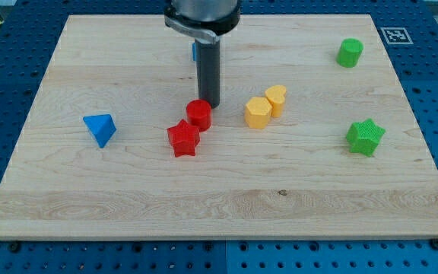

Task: Push blue triangle into blue cube

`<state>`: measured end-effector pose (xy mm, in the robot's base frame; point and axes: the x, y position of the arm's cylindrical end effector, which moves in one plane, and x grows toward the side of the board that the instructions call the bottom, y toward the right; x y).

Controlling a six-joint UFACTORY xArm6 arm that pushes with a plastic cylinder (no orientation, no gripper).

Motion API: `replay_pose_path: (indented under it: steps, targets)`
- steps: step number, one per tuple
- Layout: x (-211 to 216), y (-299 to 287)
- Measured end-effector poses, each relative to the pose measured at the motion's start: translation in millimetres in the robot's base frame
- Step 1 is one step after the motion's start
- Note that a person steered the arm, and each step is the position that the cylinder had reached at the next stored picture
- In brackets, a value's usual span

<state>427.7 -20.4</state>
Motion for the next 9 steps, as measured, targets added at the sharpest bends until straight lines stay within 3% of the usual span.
replay_pose_path:
  steps: [1,3,4,5,6,7,8,9]
  targets:
    - [24.8,-16.9]
    - [-36.7,-82.2]
    - [-21.0,-134.2]
    - [21.9,-182.6]
    - [74.9,-189.8]
    - [97.9,-187.9]
    - [86.5,-165.6]
    - [41.8,-161.5]
